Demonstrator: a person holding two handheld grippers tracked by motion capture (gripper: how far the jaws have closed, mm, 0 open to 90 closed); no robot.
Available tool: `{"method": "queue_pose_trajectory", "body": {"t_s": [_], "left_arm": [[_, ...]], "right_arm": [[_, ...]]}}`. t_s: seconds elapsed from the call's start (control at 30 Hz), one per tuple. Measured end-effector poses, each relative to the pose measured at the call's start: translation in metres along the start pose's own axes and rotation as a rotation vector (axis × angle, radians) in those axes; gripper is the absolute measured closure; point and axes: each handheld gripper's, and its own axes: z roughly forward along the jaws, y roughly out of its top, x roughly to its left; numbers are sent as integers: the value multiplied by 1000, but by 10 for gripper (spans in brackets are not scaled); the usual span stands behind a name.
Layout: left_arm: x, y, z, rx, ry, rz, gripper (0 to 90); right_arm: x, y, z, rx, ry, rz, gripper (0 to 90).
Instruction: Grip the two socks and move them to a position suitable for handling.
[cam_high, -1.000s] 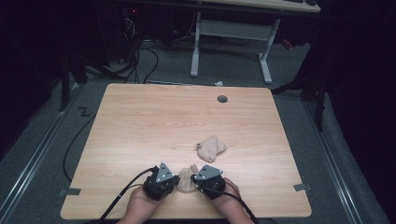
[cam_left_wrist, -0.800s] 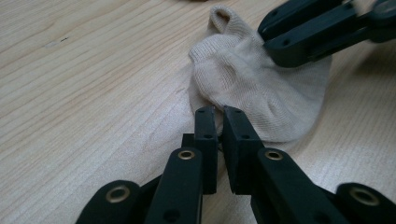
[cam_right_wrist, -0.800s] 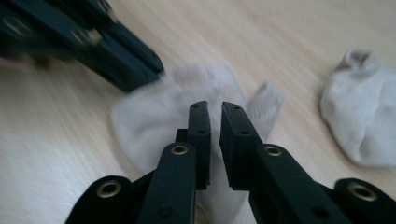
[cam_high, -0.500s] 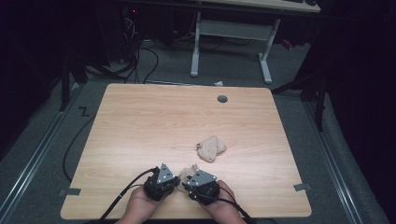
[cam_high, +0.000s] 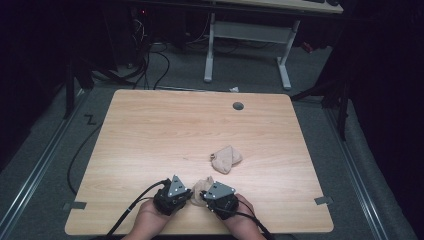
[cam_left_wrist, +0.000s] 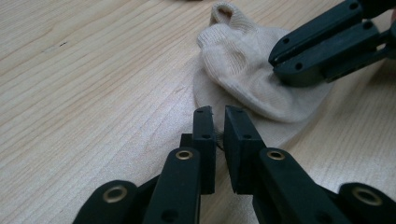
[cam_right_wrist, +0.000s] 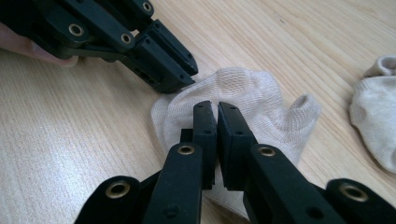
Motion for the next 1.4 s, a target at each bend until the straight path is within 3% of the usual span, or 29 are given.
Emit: {"method": "queue_pose_trajectory", "body": {"t_s": [0.27,0.53,0.73,1.03,1.23,1.3,1.4], "left_arm": [[4,-2,-4,18,19,25,824],[13,-7,-11,31,74,58,822],[17,-10,-14,33,81,52,817],[18,-10,-16,34,85,49,811],[19,-10,-16,36,84,38,784],[19,-9,-17,28,91,39,766],[19,-4,-21,-41,86,35,741]], "right_arm": [[-5,-2,-11,-34,-41,10,869],[-16,-10,-23,-50,-74,56,869],[-24,-19,-30,-50,-95,87,868],[-31,-30,-36,-24,-121,90,871],[-44,-32,-45,-65,-156,138,869],[-45,-30,-49,-83,-169,143,869],[-46,-28,-45,-71,-162,138,870]]}}
